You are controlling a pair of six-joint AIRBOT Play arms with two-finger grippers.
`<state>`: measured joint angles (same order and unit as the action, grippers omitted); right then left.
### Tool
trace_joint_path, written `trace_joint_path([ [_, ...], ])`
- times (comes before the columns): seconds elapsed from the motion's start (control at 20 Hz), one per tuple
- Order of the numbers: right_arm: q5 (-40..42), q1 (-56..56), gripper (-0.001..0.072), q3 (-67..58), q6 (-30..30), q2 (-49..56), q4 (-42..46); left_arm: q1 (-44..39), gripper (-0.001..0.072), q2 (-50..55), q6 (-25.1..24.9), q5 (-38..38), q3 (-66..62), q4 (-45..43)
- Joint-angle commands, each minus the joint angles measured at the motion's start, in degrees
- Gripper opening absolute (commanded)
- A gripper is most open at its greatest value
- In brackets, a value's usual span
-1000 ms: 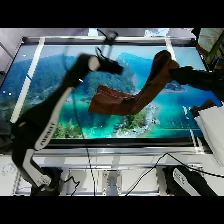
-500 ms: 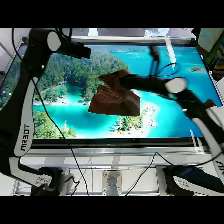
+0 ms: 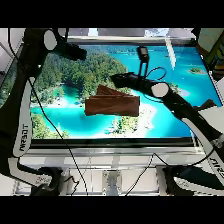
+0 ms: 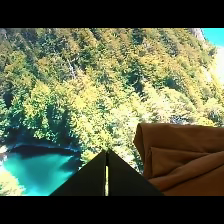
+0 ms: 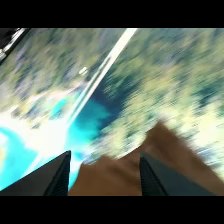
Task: Fold the shirts.
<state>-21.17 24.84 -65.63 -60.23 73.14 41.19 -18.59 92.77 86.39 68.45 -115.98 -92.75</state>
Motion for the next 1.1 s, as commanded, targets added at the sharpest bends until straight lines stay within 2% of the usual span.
trace_joint_path([
  [0.0, -1.51, -5.95, 0.0485, -0.02, 0.00, -3.08, 5.31, 0.00, 0.0028, 0.17, -0.22, 0.52, 1.18, 0.98],
  [0.05, -4.15, -8.50, 0.0486, -0.02, 0.00, -4.00, 5.57, 0.00, 0.0154, 0.44, -0.90, 0.52, 1.84, 2.14],
  [0.1, -8.57, -11.80, 0.0486, -0.02, -0.15, -4.74, 5.77, 0.00, 0.0348, 0.90, -0.87, 0.63, 2.25, 3.74],
  [0.15, -14.05, -15.41, 0.0485, -0.02, -1.75, -5.11, 6.67, 0.00, 0.0419, 1.38, -0.87, 0.55, 2.78, 5.68],
  [0.3, -30.18, -25.68, 0.0486, 0.42, -7.91, -5.14, 11.69, 0.00, 0.0419, 3.54, -0.87, 0.70, 3.08, 9.51],
  [0.4, -36.87, -31.30, 0.0486, 1.92, -9.99, -5.14, 12.00, 0.00, 0.0419, 5.05, -0.87, 0.70, 3.08, 10.67],
  [0.5, -40.15, -34.71, 0.0486, 4.96, -11.78, -5.07, 10.43, 0.00, 0.0419, 6.32, -0.87, 0.76, 3.08, 10.84],
  [0.7, -40.87, -34.77, 0.0485, 12.55, -11.98, -3.78, 8.92, -0.02, 0.0419, 7.13, -0.87, 1.29, 3.08, 11.98],
  [1.05, -28.65, -29.59, 0.0485, 19.80, -11.65, 6.67, -4.48, 0.00, 0.0419, 7.13, -0.87, 1.57, 3.08, 11.91],
])
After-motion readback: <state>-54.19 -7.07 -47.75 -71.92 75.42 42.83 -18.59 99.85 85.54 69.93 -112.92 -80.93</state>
